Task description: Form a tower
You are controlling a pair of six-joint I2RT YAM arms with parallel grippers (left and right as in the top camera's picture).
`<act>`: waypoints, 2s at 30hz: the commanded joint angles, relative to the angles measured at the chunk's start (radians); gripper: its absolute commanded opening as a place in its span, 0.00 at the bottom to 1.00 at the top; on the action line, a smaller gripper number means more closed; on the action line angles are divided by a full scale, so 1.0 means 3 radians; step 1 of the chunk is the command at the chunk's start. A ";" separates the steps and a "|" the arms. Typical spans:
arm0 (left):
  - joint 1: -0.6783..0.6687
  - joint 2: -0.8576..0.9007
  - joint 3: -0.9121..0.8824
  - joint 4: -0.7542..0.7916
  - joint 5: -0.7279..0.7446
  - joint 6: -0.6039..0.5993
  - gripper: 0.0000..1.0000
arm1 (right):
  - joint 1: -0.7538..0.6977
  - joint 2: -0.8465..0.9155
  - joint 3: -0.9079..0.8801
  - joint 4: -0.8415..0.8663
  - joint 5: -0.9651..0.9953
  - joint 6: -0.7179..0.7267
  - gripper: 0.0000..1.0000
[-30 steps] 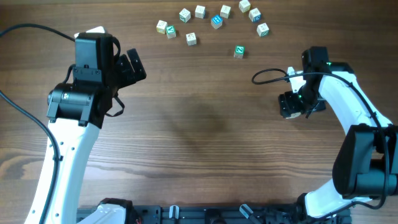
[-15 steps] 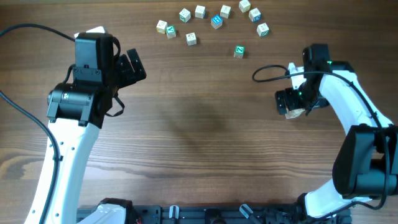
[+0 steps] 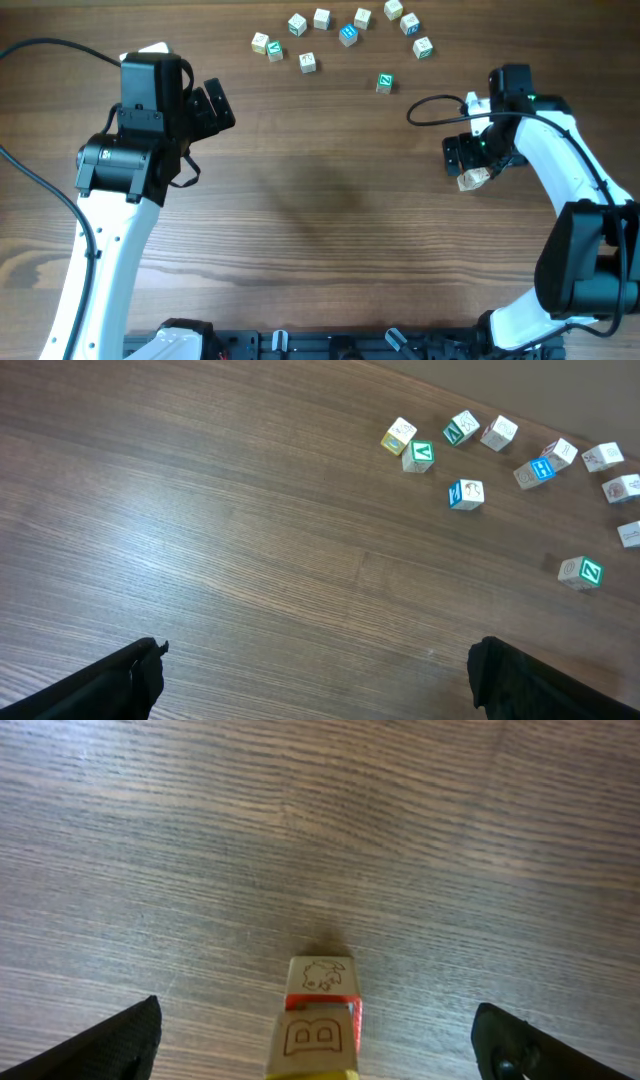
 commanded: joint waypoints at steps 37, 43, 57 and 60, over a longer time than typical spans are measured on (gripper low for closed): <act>0.0018 -0.0001 -0.0010 0.0005 -0.0042 -0.0042 1.00 | 0.0005 0.0155 -0.0126 -0.0184 0.0177 -0.0017 0.35; 0.0018 -0.0001 -0.0010 0.0005 -0.0042 -0.0041 1.00 | 0.0005 0.0155 -0.0126 -0.0164 0.0158 0.0018 0.27; 0.0018 -0.0001 -0.0010 0.0005 -0.0042 -0.0041 1.00 | 0.0005 0.0154 0.0000 -0.0182 0.0065 -0.0083 0.15; 0.0018 -0.0001 -0.0010 0.0005 -0.0042 -0.0041 1.00 | 0.0005 0.0154 0.0010 -0.0181 0.0067 -0.0100 0.14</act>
